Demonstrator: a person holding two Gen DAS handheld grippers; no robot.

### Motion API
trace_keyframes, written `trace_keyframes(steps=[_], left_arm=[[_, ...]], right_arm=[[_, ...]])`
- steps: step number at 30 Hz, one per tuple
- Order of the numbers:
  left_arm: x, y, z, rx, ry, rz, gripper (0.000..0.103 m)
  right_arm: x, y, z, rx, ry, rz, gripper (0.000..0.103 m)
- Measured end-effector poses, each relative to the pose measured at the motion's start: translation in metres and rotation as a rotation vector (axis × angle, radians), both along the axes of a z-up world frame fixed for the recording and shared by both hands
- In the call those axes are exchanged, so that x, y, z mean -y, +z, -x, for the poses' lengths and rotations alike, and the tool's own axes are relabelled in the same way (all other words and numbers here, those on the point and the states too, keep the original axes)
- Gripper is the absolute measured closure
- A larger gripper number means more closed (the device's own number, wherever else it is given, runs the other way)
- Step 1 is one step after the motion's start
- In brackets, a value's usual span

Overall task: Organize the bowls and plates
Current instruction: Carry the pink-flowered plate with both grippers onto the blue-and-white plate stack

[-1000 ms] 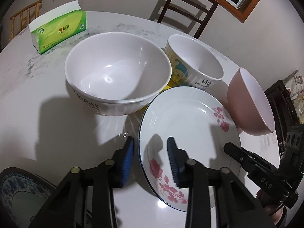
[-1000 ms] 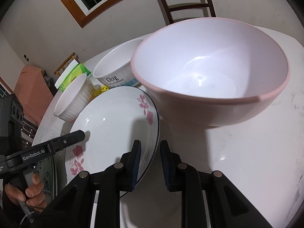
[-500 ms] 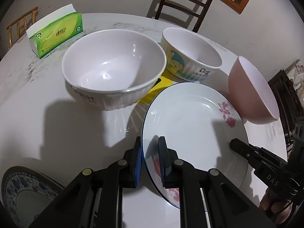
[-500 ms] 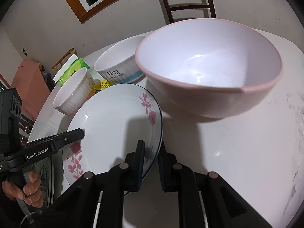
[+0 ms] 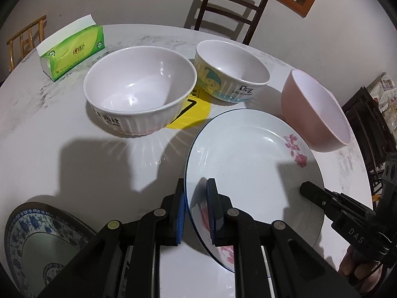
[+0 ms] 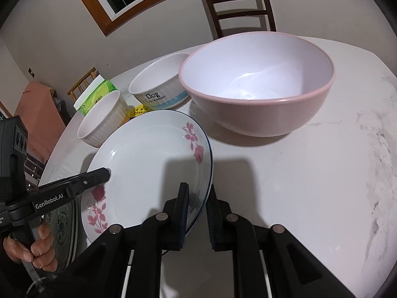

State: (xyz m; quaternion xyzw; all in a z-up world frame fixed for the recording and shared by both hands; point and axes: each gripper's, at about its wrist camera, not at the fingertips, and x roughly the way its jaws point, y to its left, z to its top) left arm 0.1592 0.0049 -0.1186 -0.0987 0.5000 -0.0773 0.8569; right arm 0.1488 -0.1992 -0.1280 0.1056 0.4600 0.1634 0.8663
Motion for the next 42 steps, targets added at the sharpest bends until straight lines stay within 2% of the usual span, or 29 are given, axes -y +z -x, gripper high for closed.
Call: trace_keyframes(steps=[16,42], left_arm=[[-0.016,0.022,0.037,0.026,0.040,0.023,0.091],[-0.101,0.047,0.114,0.060,0.193,0.008,0.091]], right_arm=[[-0.013,0.023,0.032,0.042,0.033,0.008,0.089],[-0.097,0.040,0.077,0.070,0.172,-0.017,0.089]])
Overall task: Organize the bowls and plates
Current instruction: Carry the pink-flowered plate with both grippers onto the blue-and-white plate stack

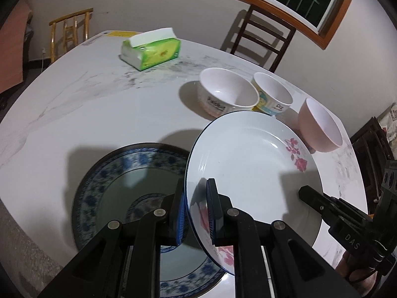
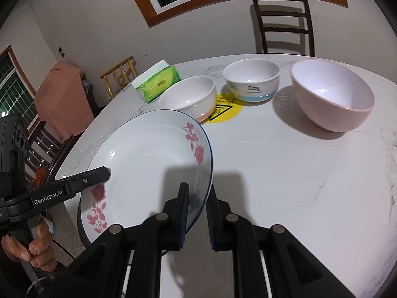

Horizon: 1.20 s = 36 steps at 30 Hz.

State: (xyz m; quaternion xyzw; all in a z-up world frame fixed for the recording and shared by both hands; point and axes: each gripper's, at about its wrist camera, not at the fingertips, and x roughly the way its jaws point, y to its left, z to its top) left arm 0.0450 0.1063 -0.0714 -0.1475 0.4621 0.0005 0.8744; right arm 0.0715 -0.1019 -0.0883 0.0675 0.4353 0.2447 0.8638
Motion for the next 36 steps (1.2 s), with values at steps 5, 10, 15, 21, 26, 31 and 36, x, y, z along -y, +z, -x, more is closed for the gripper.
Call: trace_keyframes(steps=[5,10,15,21,26,31,36], left_arm=[[-0.019,-0.002,0.013,-0.009,0.034,0.001,0.091],[-0.038,-0.003,0.026,-0.019,0.073,0.005,0.091],[-0.055,-0.006,0.037,-0.035,0.106,0.000,0.091],[-0.071,-0.016,0.045,-0.064,0.139,0.002,0.091],[-0.078,-0.026,0.045,-0.096,0.153,-0.006,0.091],[-0.084,-0.036,0.044,-0.124,0.159,0.001,0.091],[-0.088,-0.040,0.043,-0.136,0.164,0.007,0.090]], right_arm=[[-0.019,-0.003,0.007,-0.011,0.029,-0.003,0.089],[-0.040,-0.006,0.013,-0.019,0.064,-0.005,0.089],[-0.059,-0.010,0.016,-0.034,0.096,-0.004,0.089],[-0.077,-0.019,0.019,-0.064,0.124,0.008,0.089],[-0.087,-0.030,0.017,-0.109,0.138,0.021,0.089],[-0.094,-0.034,0.016,-0.125,0.148,0.041,0.089],[-0.097,-0.035,0.015,-0.131,0.155,0.053,0.089]])
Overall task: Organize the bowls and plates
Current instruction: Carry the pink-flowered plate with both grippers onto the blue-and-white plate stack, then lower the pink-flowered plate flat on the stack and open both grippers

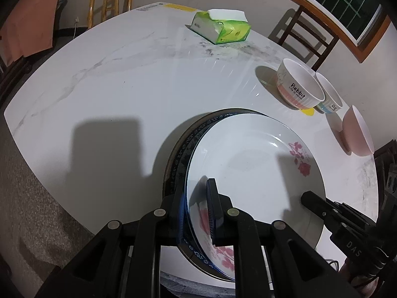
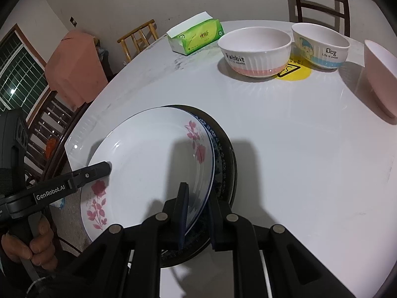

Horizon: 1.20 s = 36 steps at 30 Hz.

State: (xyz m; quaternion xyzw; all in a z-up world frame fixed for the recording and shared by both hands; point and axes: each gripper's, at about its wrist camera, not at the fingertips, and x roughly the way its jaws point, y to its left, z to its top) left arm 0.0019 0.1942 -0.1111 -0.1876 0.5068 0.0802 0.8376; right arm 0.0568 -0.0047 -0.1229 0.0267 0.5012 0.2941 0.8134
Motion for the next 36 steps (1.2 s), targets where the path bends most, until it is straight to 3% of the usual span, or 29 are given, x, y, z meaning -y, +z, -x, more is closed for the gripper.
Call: trace_keyframes(steps=[18,21,25,28,36], left_arm=[[0.006,-0.001,-0.010,-0.059,-0.020,-0.030,0.083],[0.005,-0.001,-0.011,-0.065,-0.016,-0.020,0.083],[0.005,0.008,-0.010,-0.031,-0.013,-0.044,0.073],[0.008,0.014,-0.010,-0.011,-0.021,-0.071,0.066],[0.016,0.024,-0.009,0.021,-0.028,-0.106,0.061]], right_arm=[[-0.013,0.007,-0.001,-0.046,-0.025,0.112,0.084],[-0.019,0.008,-0.001,-0.052,-0.003,0.138,0.078],[-0.029,0.009,0.007,0.003,0.026,0.210,0.073],[-0.031,0.009,0.007,0.003,0.036,0.210,0.072],[-0.031,0.010,0.008,0.007,0.045,0.215,0.071]])
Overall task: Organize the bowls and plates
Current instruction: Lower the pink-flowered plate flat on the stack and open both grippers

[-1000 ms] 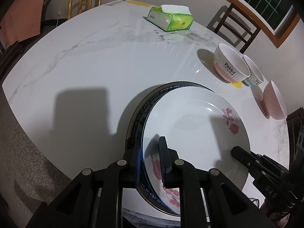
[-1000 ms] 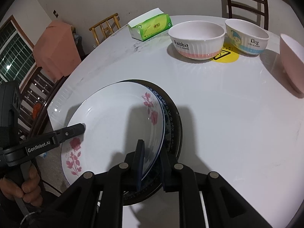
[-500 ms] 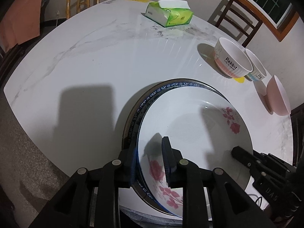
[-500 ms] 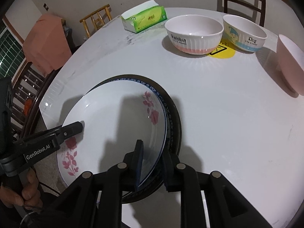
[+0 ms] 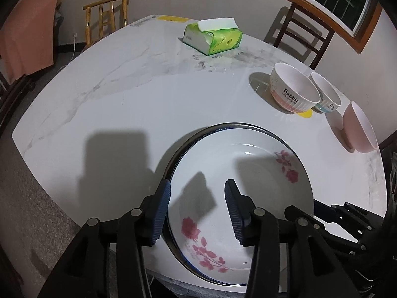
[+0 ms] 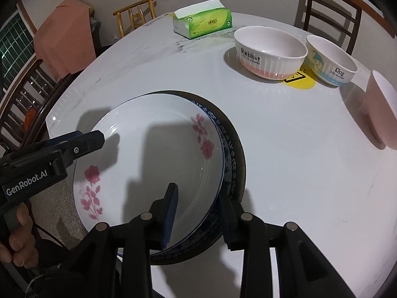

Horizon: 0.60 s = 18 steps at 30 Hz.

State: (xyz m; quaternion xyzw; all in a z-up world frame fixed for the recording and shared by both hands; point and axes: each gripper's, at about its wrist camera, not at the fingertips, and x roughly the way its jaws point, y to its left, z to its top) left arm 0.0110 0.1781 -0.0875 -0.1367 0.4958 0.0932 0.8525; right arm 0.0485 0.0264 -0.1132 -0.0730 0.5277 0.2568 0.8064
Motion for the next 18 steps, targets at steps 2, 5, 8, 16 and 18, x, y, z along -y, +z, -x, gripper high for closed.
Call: trace_keyframes(steps=[2,5,8,16,18], left_arm=[[0.002,0.002,0.000,0.009,0.003,-0.018,0.057],[0.007,0.005,0.000,0.026,0.007,-0.045,0.053],[0.010,0.007,-0.001,0.034,0.005,-0.063,0.051],[0.024,0.013,-0.004,0.053,0.002,-0.086,0.047],[0.031,0.014,-0.006,0.057,-0.010,-0.095,0.047]], right_arm=[[-0.001,-0.001,-0.001,0.001,0.000,0.001,0.071],[0.000,0.001,0.001,0.011,0.001,0.006,0.071],[0.002,0.005,0.004,0.036,0.001,0.010,0.071],[0.016,0.020,0.007,0.111,-0.025,0.010,0.071],[0.023,0.023,0.007,0.128,-0.044,0.011,0.071]])
